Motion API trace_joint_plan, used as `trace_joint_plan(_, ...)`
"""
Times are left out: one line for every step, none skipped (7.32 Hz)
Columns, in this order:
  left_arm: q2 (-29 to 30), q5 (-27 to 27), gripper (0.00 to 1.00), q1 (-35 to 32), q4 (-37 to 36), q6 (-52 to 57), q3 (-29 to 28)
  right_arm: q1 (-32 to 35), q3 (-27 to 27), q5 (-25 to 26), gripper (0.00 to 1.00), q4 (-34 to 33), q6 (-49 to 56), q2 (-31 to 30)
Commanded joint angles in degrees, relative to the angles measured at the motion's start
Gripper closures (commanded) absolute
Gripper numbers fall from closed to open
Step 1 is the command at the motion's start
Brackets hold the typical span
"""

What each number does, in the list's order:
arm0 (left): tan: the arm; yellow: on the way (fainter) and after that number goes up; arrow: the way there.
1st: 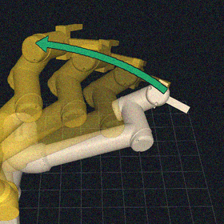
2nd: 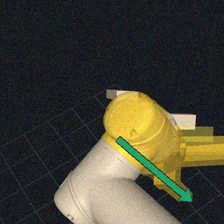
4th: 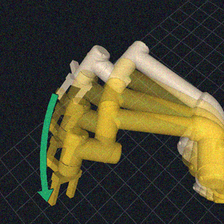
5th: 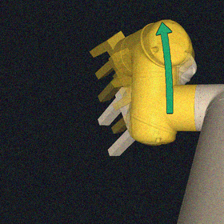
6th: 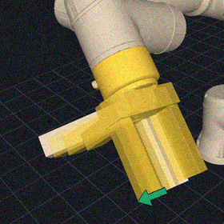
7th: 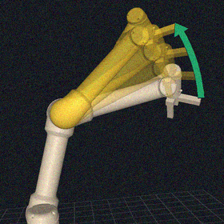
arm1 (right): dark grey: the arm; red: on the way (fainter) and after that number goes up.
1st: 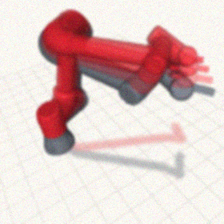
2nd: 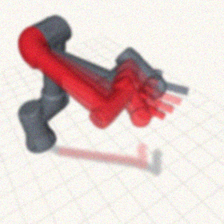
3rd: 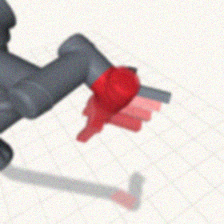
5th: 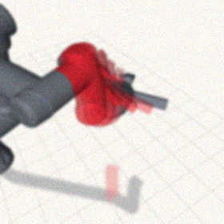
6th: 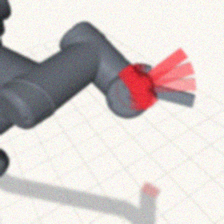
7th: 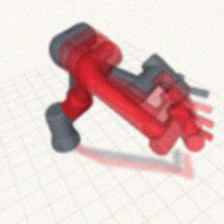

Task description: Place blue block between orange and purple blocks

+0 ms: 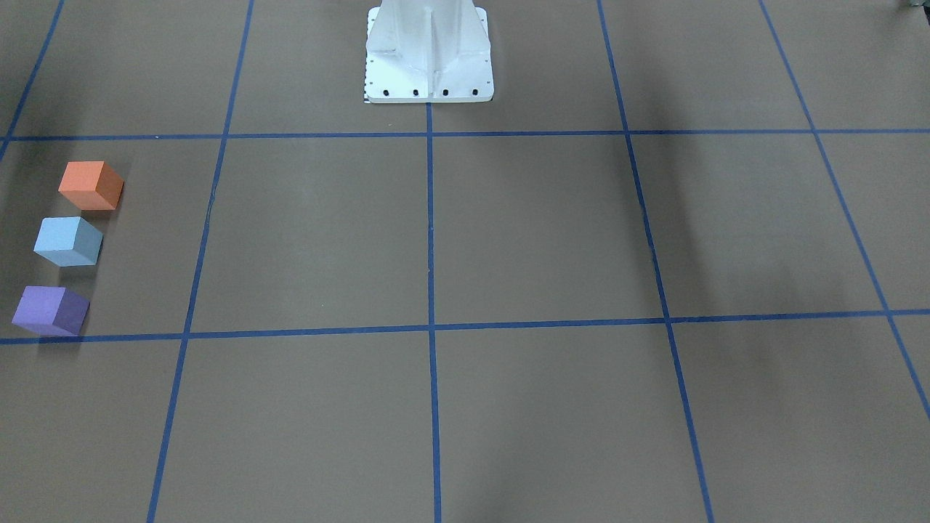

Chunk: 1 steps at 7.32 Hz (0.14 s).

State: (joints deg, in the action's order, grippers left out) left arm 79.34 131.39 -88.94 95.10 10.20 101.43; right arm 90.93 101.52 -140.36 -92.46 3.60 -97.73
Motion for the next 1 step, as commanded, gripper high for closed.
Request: trace_joint_plan(0.0, 0.0, 0.00, 0.0, 0.0, 0.1, 0.0, 0.0, 0.0, 0.0, 0.00, 0.0, 0.0, 0.0)
